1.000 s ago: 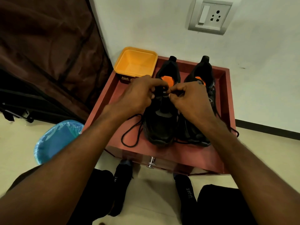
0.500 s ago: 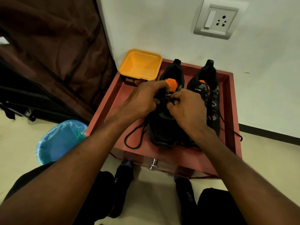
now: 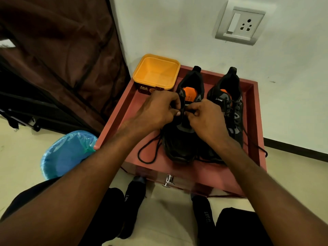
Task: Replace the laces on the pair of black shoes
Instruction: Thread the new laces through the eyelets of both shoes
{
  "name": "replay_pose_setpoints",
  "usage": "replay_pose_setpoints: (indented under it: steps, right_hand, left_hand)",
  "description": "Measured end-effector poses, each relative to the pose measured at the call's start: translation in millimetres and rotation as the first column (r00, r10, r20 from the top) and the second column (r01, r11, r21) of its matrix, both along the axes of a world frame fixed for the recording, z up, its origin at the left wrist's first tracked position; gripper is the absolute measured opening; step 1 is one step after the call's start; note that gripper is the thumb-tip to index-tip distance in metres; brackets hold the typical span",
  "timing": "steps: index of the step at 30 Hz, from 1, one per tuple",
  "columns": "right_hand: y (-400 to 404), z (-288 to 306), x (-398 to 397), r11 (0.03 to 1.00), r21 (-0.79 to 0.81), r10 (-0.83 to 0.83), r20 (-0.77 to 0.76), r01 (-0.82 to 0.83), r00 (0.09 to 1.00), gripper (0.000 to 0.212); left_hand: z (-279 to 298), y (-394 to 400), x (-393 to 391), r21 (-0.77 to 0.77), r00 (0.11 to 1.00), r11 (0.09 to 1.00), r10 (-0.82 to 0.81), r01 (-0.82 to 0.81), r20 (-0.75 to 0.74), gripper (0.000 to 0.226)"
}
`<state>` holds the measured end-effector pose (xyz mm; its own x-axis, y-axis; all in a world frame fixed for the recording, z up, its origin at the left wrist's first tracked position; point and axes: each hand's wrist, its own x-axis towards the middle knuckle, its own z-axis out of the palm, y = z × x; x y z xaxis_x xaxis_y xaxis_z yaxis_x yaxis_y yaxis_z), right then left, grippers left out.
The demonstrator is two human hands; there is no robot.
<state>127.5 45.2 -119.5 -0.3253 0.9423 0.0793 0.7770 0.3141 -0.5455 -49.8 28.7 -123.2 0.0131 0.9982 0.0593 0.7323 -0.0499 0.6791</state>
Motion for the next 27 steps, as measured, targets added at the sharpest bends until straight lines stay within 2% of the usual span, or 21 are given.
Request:
replay_pose_setpoints:
  steps: [4, 7, 9, 10, 11, 12, 13, 14, 15, 16, 17, 18, 19, 20, 22, 23, 24, 25, 26, 27]
  right_hand:
    - [3.4, -0.8, 4.0, 0.994, -0.069, 0.089, 0.004, -0.089, 0.996, 0.023]
    - [4.5, 1.7, 8.0, 0.984, -0.129, 0.127, 0.042, -0.121, 0.991, 0.04]
    - [2.9, 3.3, 11.7, 0.982, -0.124, 0.157, 0.136, -0.14, 0.978, 0.067]
    - [1.4, 3.4, 13.4, 0.982, -0.119, 0.164, 0.158, -0.146, 0.974, 0.078]
    - [0.5, 3.2, 14.7, 0.982, -0.119, 0.165, 0.152, -0.147, 0.975, 0.085]
    - [0.3, 3.2, 17.1, 0.982, -0.12, 0.162, 0.133, -0.146, 0.978, 0.09]
    - [0.8, 2.8, 18.7, 0.982, -0.119, 0.161, 0.115, -0.147, 0.98, 0.092]
    - [2.1, 2.6, 20.1, 0.982, -0.12, 0.16, 0.106, -0.147, 0.981, 0.095]
    - [3.3, 3.1, 21.0, 0.981, -0.126, 0.163, 0.103, -0.15, 0.981, 0.096]
    - [3.9, 3.6, 21.5, 0.979, -0.133, 0.167, 0.1, -0.153, 0.981, 0.096]
    - [4.3, 3.6, 21.6, 0.978, -0.137, 0.172, 0.097, -0.158, 0.98, 0.095]
    - [3.9, 4.1, 22.0, 0.977, -0.137, 0.177, 0.095, -0.163, 0.98, 0.094]
    - [3.9, 3.9, 22.2, 0.976, -0.136, 0.181, 0.094, -0.167, 0.979, 0.093]
    - [4.1, 3.7, 22.6, 0.976, -0.134, 0.185, 0.094, -0.171, 0.978, 0.093]
    - [4.9, 3.6, 23.0, 0.975, -0.134, 0.192, 0.092, -0.179, 0.977, 0.093]
    - [5.3, 3.4, 23.5, 0.974, -0.132, 0.194, 0.089, -0.182, 0.977, 0.093]
    - [5.7, 3.6, 24.3, 0.974, -0.131, 0.196, 0.085, -0.184, 0.977, 0.094]
    - [6.0, 3.4, 25.0, 0.974, -0.13, 0.199, 0.081, -0.187, 0.977, 0.095]
    - [5.9, 3.3, 25.5, 0.973, -0.129, 0.202, 0.076, -0.191, 0.977, 0.095]
    - [5.9, 3.4, 26.4, 0.973, -0.129, 0.203, 0.071, -0.193, 0.977, 0.096]
  left_hand:
    - [6.4, -2.8, 2.3, 0.049, 0.999, 0.998, -0.032, 0.034, -0.041, 0.011]
    - [7.8, -4.0, 1.7, 0.024, 0.999, 0.999, -0.029, 0.029, -0.028, 0.006]
    - [17.9, -5.6, 0.8, 0.034, 0.99, 0.999, -0.016, 0.011, 0.139, 0.003]
    - [25.6, -4.9, -0.6, 0.049, 0.957, 0.999, 0.002, -0.017, 0.289, 0.007]
    - [34.8, -4.0, -2.7, 0.045, 0.872, 0.997, 0.031, -0.061, 0.489, 0.007]
    - [44.8, -3.3, -4.5, 0.024, 0.717, 0.994, 0.058, -0.104, 0.695, 0.003]
    - [52.3, -2.4, -7.1, -0.003, 0.58, 0.987, 0.096, -0.16, 0.809, 0.006]
    - [56.3, -0.8, -10.0, -0.021, 0.513, 0.979, 0.124, -0.203, 0.849, 0.009]
    - [54.1, 1.9, -14.3, -0.015, 0.584, 0.971, 0.157, -0.24, 0.797, 0.011]
    - [49.0, 2.8, -16.8, 0.008, 0.731, 0.97, 0.179, -0.244, 0.658, 0.011]
    - [39.7, 2.4, -17.6, 0.029, 0.882, 0.978, 0.175, -0.208, 0.437, 0.012]
    - [29.1, 0.0, -14.7, 0.026, 0.968, 0.989, 0.138, -0.147, 0.209, 0.016]
    - [18.6, -2.2, -10.3, -0.019, 0.996, 0.996, 0.086, -0.086, 0.029, 0.018]
    - [10.1, -3.7, -6.3, -0.066, 0.996, 0.997, 0.046, -0.051, -0.08, 0.017]
    - [-0.1, -3.7, -0.2, -0.094, 0.99, 0.995, 0.021, -0.035, -0.137, 0.015]
    - [-0.6, -2.4, 1.4, -0.066, 0.998, 0.997, 0.029, -0.032, -0.058, 0.015]
    - [4.2, -0.9, 2.9, -0.017, 0.993, 0.999, 0.047, -0.045, 0.11, 0.014]
    - [12.7, 0.7, 2.4, 0.023, 0.934, 0.996, 0.07, -0.083, 0.351, 0.014]
    - [24.0, 0.9, 1.3, 0.027, 0.783, 0.992, 0.081, -0.124, 0.616, 0.016]
    - [34.2, 0.7, -1.1, -0.002, 0.581, 0.99, 0.086, -0.143, 0.809, 0.018]
